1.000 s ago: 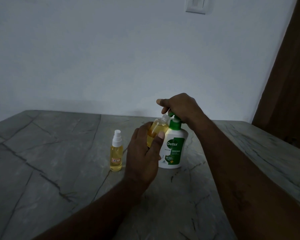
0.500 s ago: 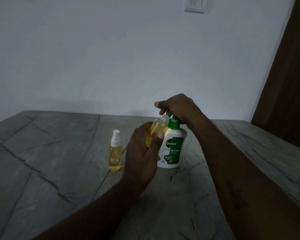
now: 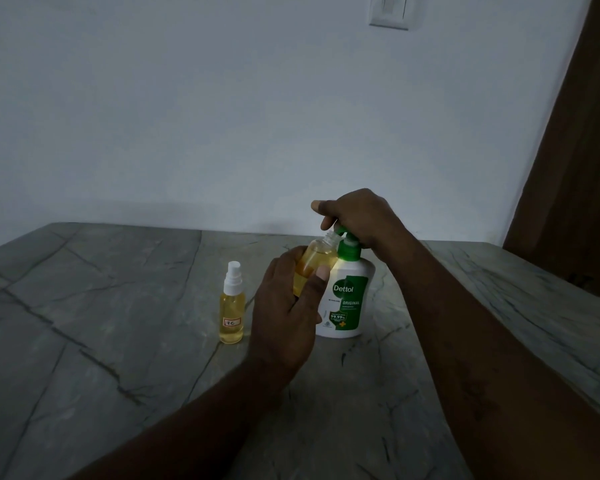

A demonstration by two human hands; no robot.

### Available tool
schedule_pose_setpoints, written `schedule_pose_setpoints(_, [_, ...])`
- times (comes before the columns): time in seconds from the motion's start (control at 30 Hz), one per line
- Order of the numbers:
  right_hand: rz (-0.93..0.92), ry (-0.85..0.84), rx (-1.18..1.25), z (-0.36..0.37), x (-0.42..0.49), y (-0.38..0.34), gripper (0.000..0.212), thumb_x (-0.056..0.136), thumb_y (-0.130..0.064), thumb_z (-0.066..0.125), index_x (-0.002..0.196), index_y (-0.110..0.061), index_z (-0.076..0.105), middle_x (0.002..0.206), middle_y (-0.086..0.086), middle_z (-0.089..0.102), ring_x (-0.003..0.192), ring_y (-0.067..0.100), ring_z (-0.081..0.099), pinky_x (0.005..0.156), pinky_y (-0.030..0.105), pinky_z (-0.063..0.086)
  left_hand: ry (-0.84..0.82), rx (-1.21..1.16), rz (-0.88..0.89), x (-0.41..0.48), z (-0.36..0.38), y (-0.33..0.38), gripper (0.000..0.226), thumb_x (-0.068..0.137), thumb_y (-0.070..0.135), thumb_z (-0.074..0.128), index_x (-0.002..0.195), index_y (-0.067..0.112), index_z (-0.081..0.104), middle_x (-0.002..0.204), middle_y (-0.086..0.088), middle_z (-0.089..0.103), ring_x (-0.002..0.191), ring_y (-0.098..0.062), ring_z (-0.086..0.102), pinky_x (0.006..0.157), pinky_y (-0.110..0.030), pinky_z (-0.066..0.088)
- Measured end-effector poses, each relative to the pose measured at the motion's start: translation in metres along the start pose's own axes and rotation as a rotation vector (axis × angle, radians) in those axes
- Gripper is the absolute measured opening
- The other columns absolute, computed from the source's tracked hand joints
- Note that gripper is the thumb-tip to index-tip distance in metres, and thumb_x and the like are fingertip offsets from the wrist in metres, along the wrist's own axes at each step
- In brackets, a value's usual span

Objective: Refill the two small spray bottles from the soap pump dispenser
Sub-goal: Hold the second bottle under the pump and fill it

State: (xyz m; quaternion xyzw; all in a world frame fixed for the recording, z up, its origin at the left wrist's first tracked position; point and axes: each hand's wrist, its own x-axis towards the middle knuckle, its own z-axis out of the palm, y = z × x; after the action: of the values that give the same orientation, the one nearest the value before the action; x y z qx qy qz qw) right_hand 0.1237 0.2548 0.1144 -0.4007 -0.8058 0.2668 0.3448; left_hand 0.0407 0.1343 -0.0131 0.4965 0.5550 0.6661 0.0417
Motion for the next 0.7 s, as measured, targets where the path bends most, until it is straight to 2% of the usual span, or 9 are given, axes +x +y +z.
schedule_pose_setpoints(0.1, [-0.046,0.053,-0.037,-0.0036,0.0015,-0.0027,0.042,0.093,-0.052,0.066,0.074,-0.016,0.076,0.065,-0.010,0.067,0.060,0.006,0.060,0.059,0.024,0.041,-0.005,-0.011,0.003,0.0006,-0.0004,-0.0004,0.049,0.095,0.060,0.044,0.133,0.030,0.053,0.121,0.010,0.063,0.105,-0.008,0.065,0.074,-0.022,0.059])
schedule_pose_setpoints(0.23, [-0.020,0.021,-0.033,-0.0034,0.0010,-0.0024,0.040,0.094,-0.050,0.066,0.076,-0.015,0.076,0.064,-0.011,0.065,0.056,0.004,0.058,0.055,0.021,0.039,-0.008,-0.027,0.007,0.0010,0.0004,-0.0018,0.054,0.094,0.063,0.045,0.134,0.027,0.053,0.120,0.007,0.063,0.101,-0.015,0.067,0.067,-0.028,0.061])
schedule_pose_setpoints(0.33, [-0.013,0.011,-0.026,-0.0033,0.0009,-0.0031,0.037,0.093,-0.048,0.068,0.075,-0.016,0.075,0.065,-0.011,0.064,0.057,0.004,0.057,0.057,0.022,0.041,-0.013,-0.044,0.002,0.0004,0.0003,0.0001,0.052,0.095,0.059,0.047,0.134,0.025,0.053,0.119,0.004,0.063,0.099,-0.017,0.067,0.059,-0.022,0.058])
schedule_pose_setpoints(0.47, [0.032,-0.052,0.003,-0.0002,0.0002,-0.0014,0.036,0.090,-0.048,0.072,0.078,-0.015,0.076,0.069,-0.009,0.063,0.061,0.007,0.056,0.059,0.025,0.043,-0.017,-0.044,0.008,0.0004,0.0000,0.0006,0.046,0.097,0.054,0.047,0.132,0.026,0.054,0.118,0.003,0.064,0.096,-0.018,0.067,0.058,-0.019,0.056])
schedule_pose_setpoints(0.57, [0.060,-0.073,0.024,0.0004,-0.0008,-0.0009,0.036,0.089,-0.048,0.073,0.083,-0.013,0.078,0.070,-0.008,0.063,0.059,0.008,0.054,0.056,0.024,0.041,-0.008,-0.027,0.004,0.0000,0.0004,0.0002,0.042,0.096,0.057,0.047,0.129,0.032,0.053,0.118,0.007,0.063,0.099,-0.014,0.067,0.063,-0.018,0.057])
schedule_pose_setpoints(0.7, [0.046,-0.069,0.012,0.0004,-0.0016,-0.0012,0.037,0.090,-0.048,0.072,0.087,-0.011,0.079,0.070,-0.009,0.062,0.058,0.006,0.054,0.055,0.023,0.038,0.000,-0.017,0.001,0.0005,0.0003,-0.0015,0.054,0.093,0.064,0.043,0.132,0.029,0.054,0.120,0.009,0.063,0.104,-0.012,0.066,0.078,-0.035,0.062])
